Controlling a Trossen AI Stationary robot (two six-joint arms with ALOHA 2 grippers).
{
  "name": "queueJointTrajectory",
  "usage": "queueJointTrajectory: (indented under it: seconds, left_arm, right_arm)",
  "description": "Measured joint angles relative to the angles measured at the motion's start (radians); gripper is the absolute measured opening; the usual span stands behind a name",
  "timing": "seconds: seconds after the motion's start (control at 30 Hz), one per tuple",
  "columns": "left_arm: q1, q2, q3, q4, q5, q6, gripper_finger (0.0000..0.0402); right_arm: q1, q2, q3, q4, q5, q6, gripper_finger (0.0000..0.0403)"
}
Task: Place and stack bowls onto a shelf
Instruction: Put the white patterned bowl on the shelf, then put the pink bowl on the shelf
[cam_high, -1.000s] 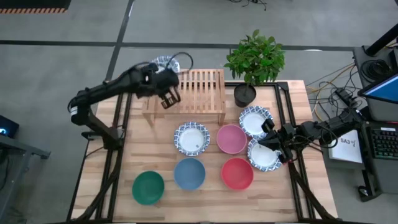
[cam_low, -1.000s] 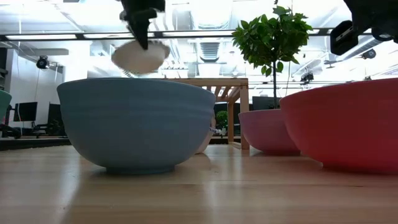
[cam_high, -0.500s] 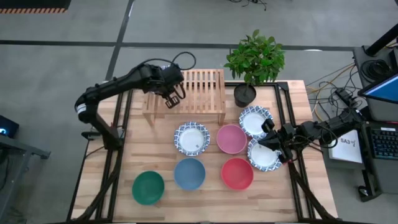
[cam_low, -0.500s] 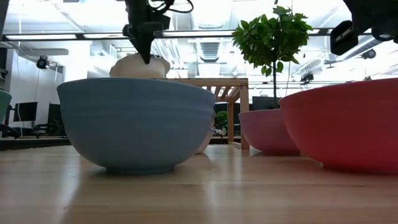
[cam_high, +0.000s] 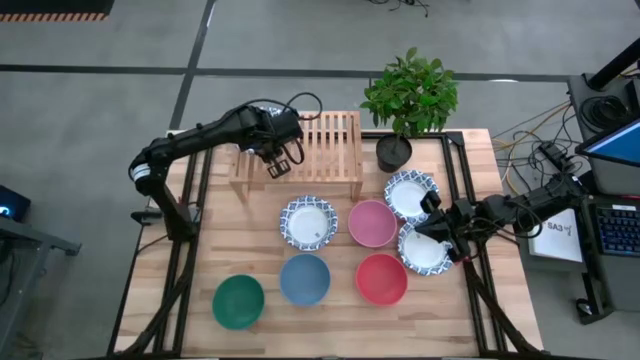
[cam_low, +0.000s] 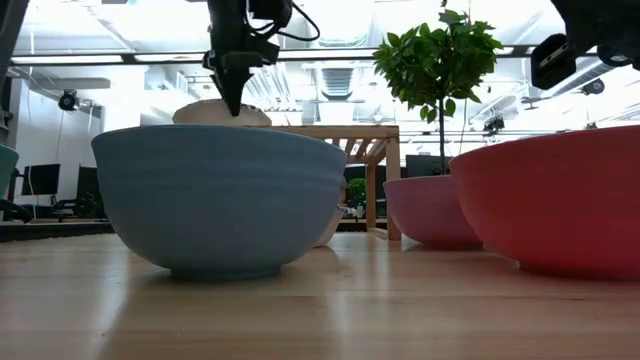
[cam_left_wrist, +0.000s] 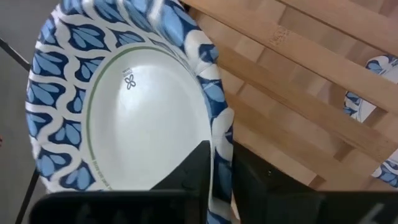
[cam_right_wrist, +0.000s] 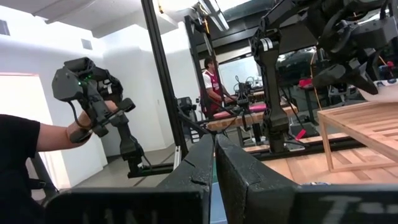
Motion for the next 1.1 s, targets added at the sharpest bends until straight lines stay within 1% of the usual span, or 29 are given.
queueJointTrajectory:
  seconds: [0.17,0.33,0.47,0.57,0.63,0.73,0.87,0.93,1.0,1.1]
  left_arm:
    - [-0.007,-0.003,0.0,-0.001,0.0,0.001,0.009]
    - [-0.013,-0.037,0.0,-0.006,0.0,0.004,0.0134]
    - [-0.053,-0.1,-0.001,0.012,0.006,0.001,0.0149]
    - [-0.112,-0.177,-0.024,0.073,0.039,0.003,0.015]
    - [-0.166,-0.245,-0.075,0.166,0.076,0.004,0.0146]
    - [-0.267,-0.365,-0.197,0.316,0.113,-0.006,0.0138]
    - [-0.421,-0.529,-0.392,0.537,0.109,-0.042,0.0128]
    - [-0.499,-0.605,-0.49,0.665,0.108,-0.038,0.0124]
    - [-0.576,-0.674,-0.585,0.785,0.108,-0.007,0.0121]
    - [-0.689,-0.76,-0.721,0.946,0.108,0.081,0.0116]
  right_arm:
    - [0.0,0.0,0.0,-0.011,0.0,0.0,0.0009]
    - [0.0,0.001,0.0,-0.011,0.0,0.018,0.0009]
    - [0.0,0.019,0.0,-0.012,0.0,0.02,0.0009]
    - [0.0,0.049,0.0,-0.012,0.0,0.021,0.0009]
    - [0.0,0.074,0.0,-0.011,0.002,0.03,0.0009]
    - [0.0,0.111,0.0,0.005,0.027,0.064,0.0009]
    - [0.0,0.155,0.0,0.056,0.106,0.109,0.0009]
    - [0.0,0.177,0.0,0.092,0.118,0.133,0.0009]
    - [0.0,0.198,0.0,0.134,0.126,0.158,0.0009]
    - [0.0,0.233,0.0,0.2,0.13,0.195,0.0009]
